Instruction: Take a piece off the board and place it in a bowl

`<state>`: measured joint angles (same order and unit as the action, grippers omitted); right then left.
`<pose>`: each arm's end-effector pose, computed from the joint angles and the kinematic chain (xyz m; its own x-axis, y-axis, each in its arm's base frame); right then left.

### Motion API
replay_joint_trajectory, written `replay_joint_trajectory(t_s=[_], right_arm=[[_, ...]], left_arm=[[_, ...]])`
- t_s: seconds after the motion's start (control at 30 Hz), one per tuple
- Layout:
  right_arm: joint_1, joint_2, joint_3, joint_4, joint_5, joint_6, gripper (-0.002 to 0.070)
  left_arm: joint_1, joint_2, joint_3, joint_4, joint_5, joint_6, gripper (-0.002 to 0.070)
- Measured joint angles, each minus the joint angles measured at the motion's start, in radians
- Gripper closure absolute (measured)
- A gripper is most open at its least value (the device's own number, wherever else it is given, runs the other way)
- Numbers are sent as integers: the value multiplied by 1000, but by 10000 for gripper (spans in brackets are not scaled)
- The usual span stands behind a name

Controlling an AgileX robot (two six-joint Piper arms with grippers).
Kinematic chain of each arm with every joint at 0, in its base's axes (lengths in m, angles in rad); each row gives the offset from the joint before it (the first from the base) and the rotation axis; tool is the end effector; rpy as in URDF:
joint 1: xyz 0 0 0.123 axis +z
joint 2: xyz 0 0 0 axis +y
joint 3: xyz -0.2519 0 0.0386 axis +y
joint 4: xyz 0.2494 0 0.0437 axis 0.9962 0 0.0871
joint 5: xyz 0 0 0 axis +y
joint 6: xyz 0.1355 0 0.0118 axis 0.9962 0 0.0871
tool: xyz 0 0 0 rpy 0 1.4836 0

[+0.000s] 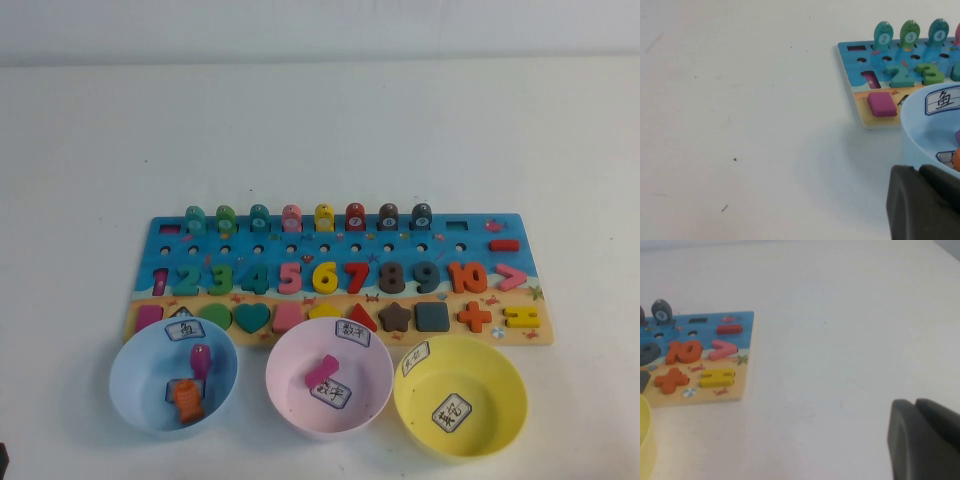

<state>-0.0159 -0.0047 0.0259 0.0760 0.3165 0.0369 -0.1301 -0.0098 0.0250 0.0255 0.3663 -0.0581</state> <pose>0.1300 0.0012 0.1652 -0.2463 0.1128 -0.9626 0.0199 0.9936 0.1113 0.1270 -0.0154 0.1596 -0.2915 0.0036 -0.9566 0.1111 0.9933 -0.0302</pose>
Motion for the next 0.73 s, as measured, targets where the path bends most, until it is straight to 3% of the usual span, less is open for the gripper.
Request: replay_joint_trajectory(t_s=[0.73], right_arm=[[0, -3, 0, 2, 46, -26, 694]], left_arm=[[0, 0, 0, 0, 0, 0, 679]])
